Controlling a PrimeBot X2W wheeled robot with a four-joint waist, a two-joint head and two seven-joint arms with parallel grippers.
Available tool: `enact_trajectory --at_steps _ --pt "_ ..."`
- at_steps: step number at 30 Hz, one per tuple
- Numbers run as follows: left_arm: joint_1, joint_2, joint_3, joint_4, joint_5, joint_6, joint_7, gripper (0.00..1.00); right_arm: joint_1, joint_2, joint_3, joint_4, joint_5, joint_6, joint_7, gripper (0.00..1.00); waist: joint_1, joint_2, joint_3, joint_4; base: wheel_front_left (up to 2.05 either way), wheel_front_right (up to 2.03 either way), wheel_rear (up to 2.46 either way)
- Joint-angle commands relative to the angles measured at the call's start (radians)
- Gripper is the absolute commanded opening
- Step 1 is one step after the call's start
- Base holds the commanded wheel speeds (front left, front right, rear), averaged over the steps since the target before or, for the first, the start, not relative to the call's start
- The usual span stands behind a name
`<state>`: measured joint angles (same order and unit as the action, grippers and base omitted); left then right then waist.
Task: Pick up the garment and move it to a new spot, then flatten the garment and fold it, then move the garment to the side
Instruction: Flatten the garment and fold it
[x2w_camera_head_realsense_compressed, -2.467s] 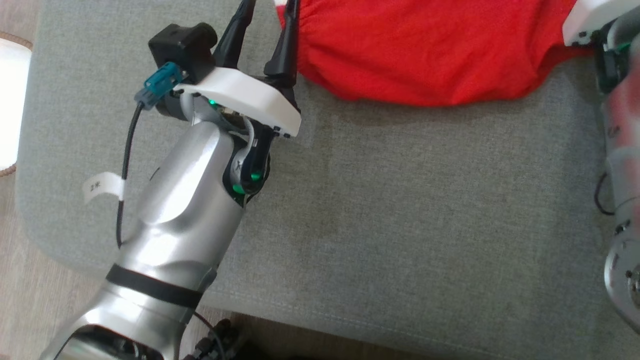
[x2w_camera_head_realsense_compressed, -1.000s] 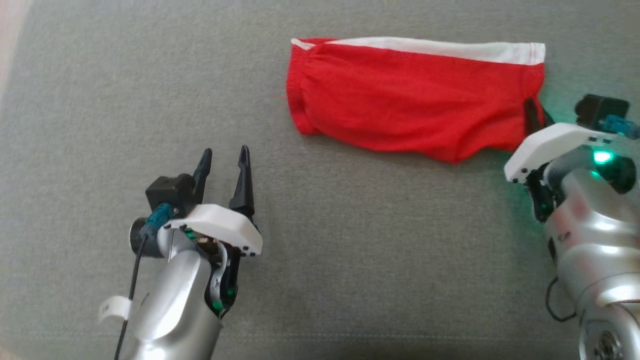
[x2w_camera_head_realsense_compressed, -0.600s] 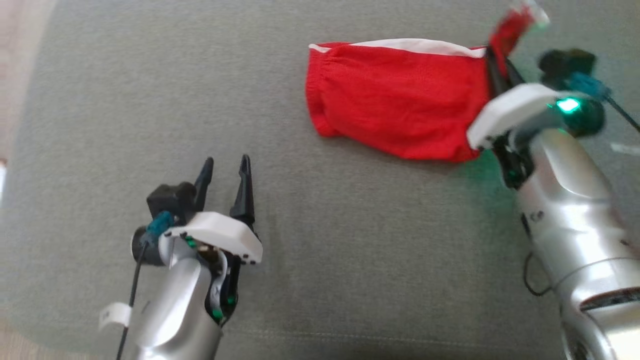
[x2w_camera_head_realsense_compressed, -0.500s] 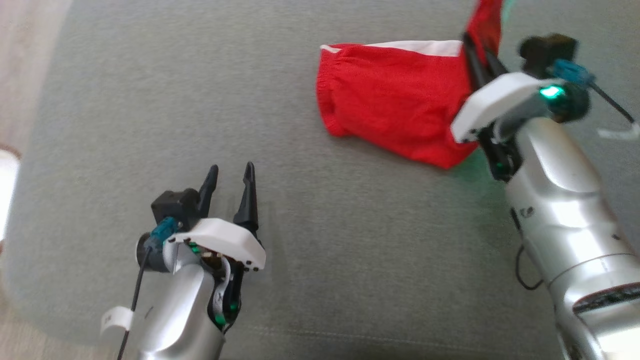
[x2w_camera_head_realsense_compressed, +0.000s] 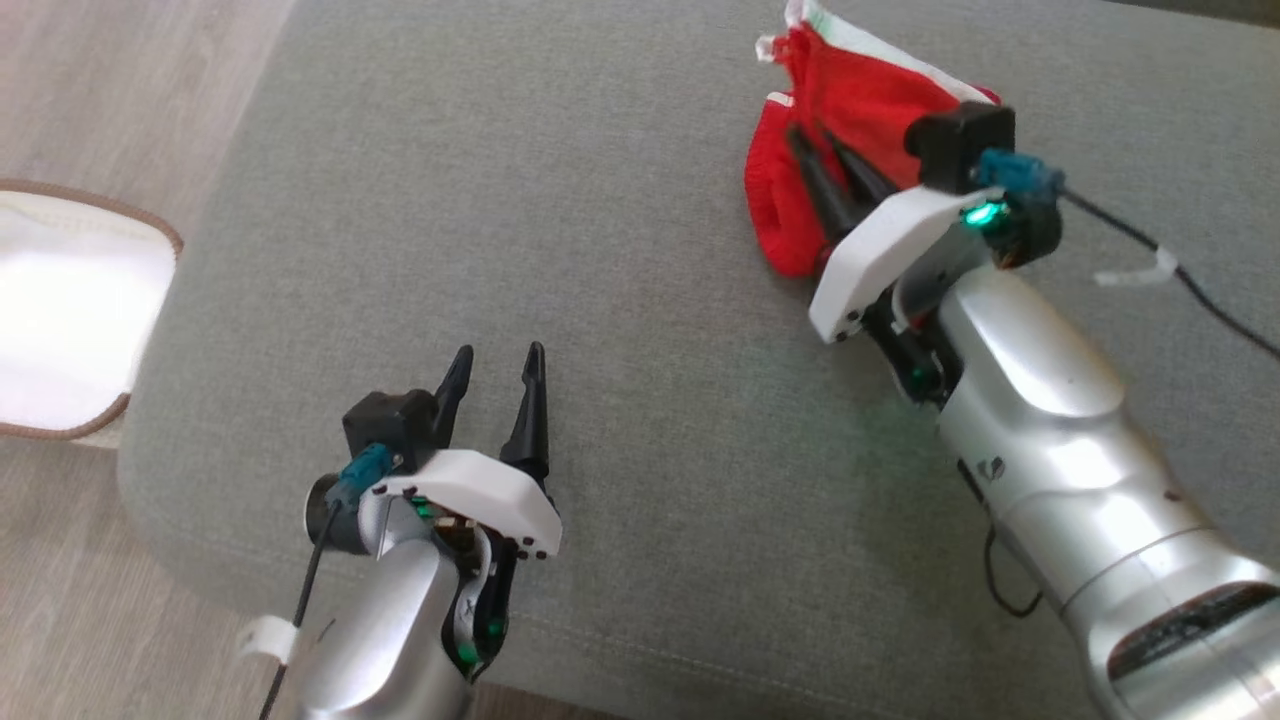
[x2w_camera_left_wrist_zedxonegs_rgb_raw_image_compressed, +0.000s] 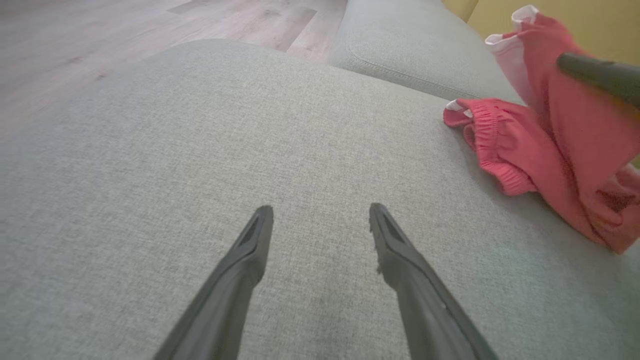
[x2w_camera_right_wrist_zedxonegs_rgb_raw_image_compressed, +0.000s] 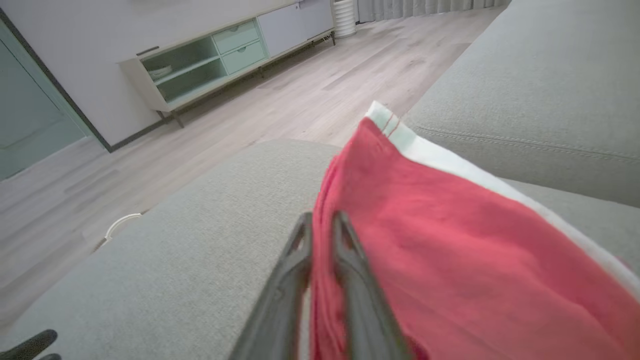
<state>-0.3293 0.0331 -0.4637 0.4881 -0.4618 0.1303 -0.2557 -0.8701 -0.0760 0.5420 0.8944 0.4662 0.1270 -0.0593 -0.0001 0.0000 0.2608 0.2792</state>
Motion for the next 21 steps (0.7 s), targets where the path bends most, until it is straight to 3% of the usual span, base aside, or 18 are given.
enact_trajectory --at_steps 1,7,11,16,21 --pt "-0.011 0.017 0.023 -0.031 -0.007 0.008 -0.006 1.0 0.008 0.025 0.021 -0.041 0.028 0.004 -0.025 1.0 0.0001 0.0 -0.003 0.006 0.0 0.0 0.0" --pt "-0.014 0.017 0.049 -0.037 0.036 0.025 -0.006 1.0 0.017 0.026 -0.012 -0.022 0.06 0.004 -0.155 1.0 0.0001 0.0 -0.012 -0.042 0.0 0.0 0.0" --pt "-0.009 0.017 0.101 -0.05 0.1 0.039 -0.006 1.0 0.036 0.026 -0.149 0.003 -0.003 0.004 -0.2 1.0 0.0001 0.0 -0.016 -0.119 0.0 0.0 0.0" --pt "-0.006 0.017 0.157 -0.064 0.161 0.049 -0.006 1.0 0.126 0.026 -0.364 -0.096 -0.145 0.004 -0.202 1.0 0.0001 0.0 -0.017 -0.183 0.0 0.0 0.0" --pt "0.01 0.017 0.197 -0.072 0.208 0.054 -0.006 1.0 0.241 0.026 -0.468 -0.181 -0.229 0.004 -0.202 1.0 0.0001 0.0 -0.031 -0.225 0.0 0.0 0.0"
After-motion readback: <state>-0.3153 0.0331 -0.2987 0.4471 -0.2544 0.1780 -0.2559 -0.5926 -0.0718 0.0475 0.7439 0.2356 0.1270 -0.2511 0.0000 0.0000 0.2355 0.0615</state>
